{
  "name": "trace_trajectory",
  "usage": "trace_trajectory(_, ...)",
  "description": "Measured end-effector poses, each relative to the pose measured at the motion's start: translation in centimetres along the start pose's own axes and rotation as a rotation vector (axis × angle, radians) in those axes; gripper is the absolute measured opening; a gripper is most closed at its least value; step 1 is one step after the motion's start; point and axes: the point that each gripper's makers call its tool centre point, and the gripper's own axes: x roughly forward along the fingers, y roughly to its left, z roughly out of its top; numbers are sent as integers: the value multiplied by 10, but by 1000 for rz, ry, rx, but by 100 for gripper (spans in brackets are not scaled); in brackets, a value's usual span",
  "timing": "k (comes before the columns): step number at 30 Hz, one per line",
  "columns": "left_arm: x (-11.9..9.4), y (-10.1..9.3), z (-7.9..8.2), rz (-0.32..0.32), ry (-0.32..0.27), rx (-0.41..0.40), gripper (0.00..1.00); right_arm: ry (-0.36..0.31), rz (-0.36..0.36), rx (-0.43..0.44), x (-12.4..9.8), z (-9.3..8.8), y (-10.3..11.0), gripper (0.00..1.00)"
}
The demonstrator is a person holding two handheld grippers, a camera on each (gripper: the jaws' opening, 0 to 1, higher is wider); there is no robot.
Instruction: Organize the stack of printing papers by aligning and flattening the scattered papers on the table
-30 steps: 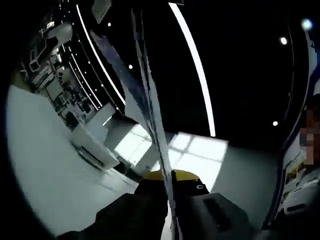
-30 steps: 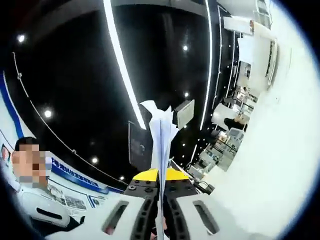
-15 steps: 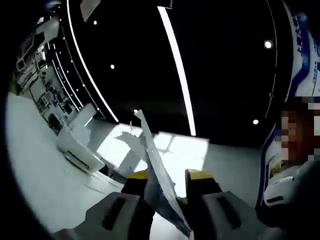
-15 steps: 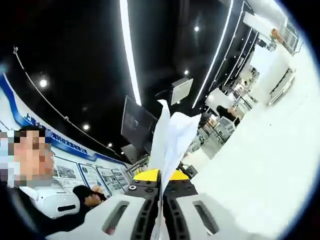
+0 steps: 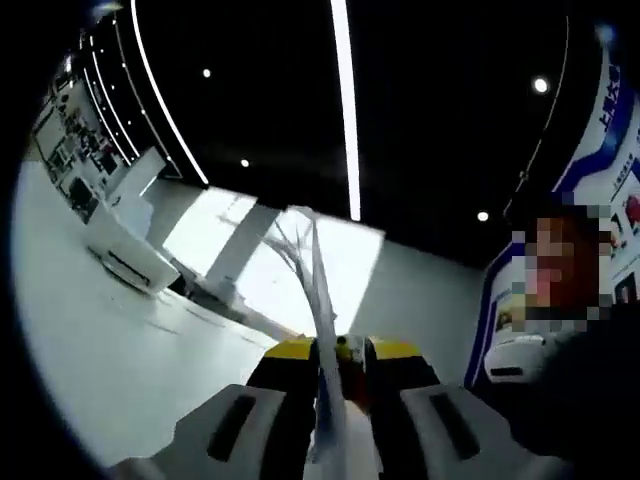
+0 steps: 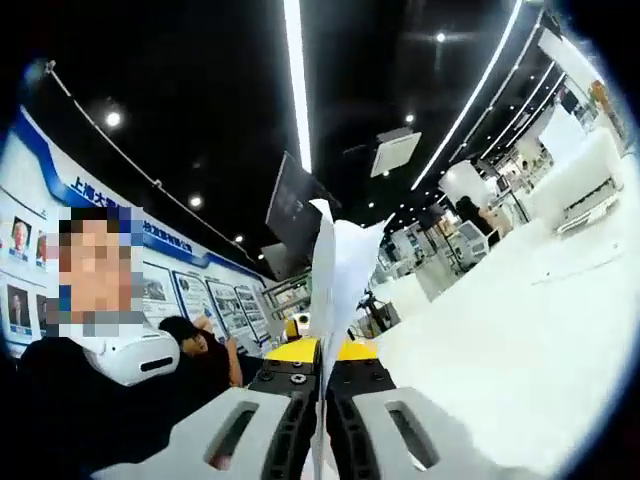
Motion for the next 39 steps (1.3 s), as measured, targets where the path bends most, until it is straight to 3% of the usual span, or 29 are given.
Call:
trace_trajectory(3, 2, 3, -14, -1, 74, 42, 22, 42, 55, -52, 4, -6, 12, 0)
trace_trajectory(9, 7, 14, -24, 30, 134, 160, 10, 79, 46, -83, 10, -20, 8, 0)
trace_trajectory(11, 9, 17, -21, 57, 125, 207, 8, 50, 38, -92, 8, -17, 5, 0)
trace_trajectory(15, 15, 16, -10, 77, 132, 294, 7, 15, -40, -209, 7, -12, -5, 0)
trace_trajectory(18, 24, 15, 5, 131, 150, 489, 7, -22, -87, -319, 7, -3, -1, 0)
trace_trajectory(20, 31, 13, 15, 164, 143, 589, 7, -58, -139, -457, 9, 7, 1, 0)
trace_trajectory(23, 40, 13, 28, 208, 137, 722, 8, -79, -204, -580, 11, 14, 1, 0)
trace_trajectory(25, 43, 10, 31, 185, 117, 700, 9, -88, -191, -534, 9, 15, 0, 0)
trace_trajectory(28, 41, 12, 35, 152, 79, 598, 13, -93, -154, -463, 3, 15, -3, 0)
trace_trajectory(31, 36, 21, 24, 138, 100, 580, 13, -50, -164, -508, 1, 3, -9, 0)
trace_trajectory(34, 31, 17, 11, 110, 100, 599, 11, -16, -152, -487, -3, -14, -13, 0)
trace_trajectory(39, 38, 17, 19, 110, 87, 613, 10, -14, -174, -561, -3, -15, -16, 0)
